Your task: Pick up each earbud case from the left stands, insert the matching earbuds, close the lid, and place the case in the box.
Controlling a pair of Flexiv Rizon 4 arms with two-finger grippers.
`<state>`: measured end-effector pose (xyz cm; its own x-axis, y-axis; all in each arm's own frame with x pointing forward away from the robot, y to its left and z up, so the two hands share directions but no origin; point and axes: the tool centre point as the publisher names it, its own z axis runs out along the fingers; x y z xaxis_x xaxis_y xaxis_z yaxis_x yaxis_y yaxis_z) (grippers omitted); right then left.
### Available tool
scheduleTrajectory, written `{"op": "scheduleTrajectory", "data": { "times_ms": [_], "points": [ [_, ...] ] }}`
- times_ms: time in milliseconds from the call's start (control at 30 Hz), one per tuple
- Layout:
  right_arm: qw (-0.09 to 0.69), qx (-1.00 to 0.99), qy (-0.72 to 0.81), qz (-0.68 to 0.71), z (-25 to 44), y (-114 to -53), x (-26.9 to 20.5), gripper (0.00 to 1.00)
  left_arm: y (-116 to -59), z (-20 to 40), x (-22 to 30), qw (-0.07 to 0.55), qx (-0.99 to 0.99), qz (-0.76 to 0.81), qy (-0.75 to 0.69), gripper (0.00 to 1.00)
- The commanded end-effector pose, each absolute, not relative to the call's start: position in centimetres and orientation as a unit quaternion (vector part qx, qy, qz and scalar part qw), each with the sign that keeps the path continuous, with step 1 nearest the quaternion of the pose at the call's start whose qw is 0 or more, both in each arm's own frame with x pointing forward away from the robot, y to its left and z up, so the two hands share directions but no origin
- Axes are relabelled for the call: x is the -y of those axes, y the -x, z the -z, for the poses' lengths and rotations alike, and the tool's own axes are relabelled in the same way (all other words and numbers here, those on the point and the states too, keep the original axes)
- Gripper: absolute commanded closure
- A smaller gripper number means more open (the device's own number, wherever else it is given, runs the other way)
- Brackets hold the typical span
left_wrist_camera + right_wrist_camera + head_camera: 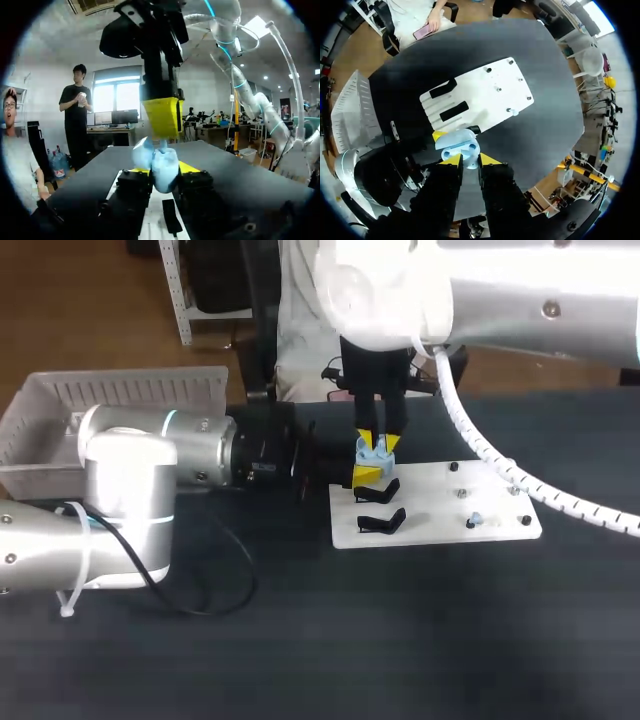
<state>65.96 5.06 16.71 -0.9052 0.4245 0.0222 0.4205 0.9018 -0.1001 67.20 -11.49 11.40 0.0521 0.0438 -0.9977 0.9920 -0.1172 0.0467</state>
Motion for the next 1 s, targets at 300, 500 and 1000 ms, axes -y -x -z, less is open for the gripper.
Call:
{"op": "scheduleTrajectory", "data": {
  "times_ms": [300,500,1000],
  "points": [
    [0.024,0.974,0.217,-0.062,-16.3,-66.3,-5.0,1.0,-67.1,-11.3,11.6,0.473,-0.47,0.502,-0.551,1.0],
    [0.02,0.974,0.215,-0.071,-16.0,-66.4,-5.0,1.0,-67.1,-11.3,11.6,0.473,-0.47,0.502,-0.551,1.0],
    [0.028,0.973,0.214,-0.082,-15.1,-66.3,-5.1,0.55,-67.1,-11.3,11.6,0.473,-0.47,0.502,-0.551,1.0]
  ]
}}
